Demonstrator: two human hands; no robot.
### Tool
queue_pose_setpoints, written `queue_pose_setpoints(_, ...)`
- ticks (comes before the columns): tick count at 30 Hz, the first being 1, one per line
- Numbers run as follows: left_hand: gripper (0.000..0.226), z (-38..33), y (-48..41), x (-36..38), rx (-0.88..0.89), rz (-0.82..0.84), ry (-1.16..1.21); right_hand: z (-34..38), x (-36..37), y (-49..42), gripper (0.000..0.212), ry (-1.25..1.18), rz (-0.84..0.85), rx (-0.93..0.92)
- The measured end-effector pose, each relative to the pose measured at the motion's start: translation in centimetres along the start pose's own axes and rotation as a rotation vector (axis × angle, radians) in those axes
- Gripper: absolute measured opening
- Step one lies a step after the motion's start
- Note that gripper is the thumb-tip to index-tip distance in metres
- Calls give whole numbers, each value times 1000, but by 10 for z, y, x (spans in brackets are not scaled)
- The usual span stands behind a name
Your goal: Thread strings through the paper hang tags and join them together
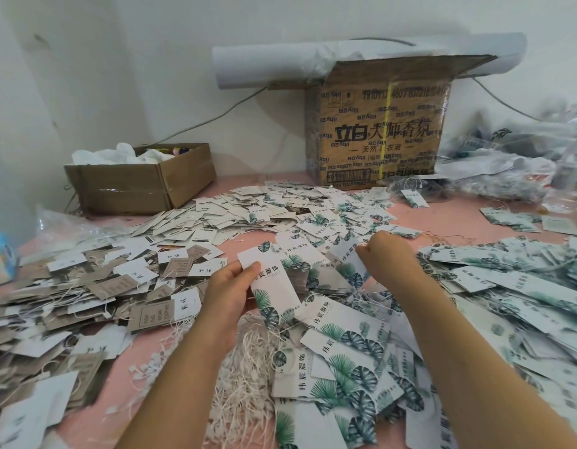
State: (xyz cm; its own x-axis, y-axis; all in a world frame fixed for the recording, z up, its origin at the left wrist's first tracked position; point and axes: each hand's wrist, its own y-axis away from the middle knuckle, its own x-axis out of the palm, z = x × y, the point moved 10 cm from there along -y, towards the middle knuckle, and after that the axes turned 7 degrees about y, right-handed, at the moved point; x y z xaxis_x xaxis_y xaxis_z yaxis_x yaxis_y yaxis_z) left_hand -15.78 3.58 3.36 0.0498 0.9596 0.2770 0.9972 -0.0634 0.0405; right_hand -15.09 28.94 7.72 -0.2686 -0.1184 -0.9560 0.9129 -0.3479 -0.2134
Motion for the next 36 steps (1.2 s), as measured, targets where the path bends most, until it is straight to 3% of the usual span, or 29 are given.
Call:
queue_pose_setpoints(8, 15, 0, 0, 0, 6, 0, -11, -4, 21, 4, 49, -246, 157, 30)
queue_pose_setpoints(12, 16, -1, 0, 1, 15, 4, -12, -9, 16, 3, 53, -436, 90, 70)
queue_pose_setpoints(20, 14, 0, 0, 1, 4, 3, -9, -11, -6, 2, 58, -502, -50, -5)
queue_pose_setpoints(25, 14, 0, 1, 2, 10, 9, -9, -15, -17, 4, 53, -695, -74, 8)
queue_pose_setpoints(28, 15, -1, 2, 4, 13, 23, 10, 3, -22, 10, 38, -877, 51, -62)
queue_pose_setpoints(30, 15, -2, 3, 7, 8, 41, 38, 23, -21, 16, 39, -965, 169, -125)
queue_pose_setpoints(36, 10, -12, 8, 25, 31, 149, 132, 66, -16, 31, 43, -894, 291, -219)
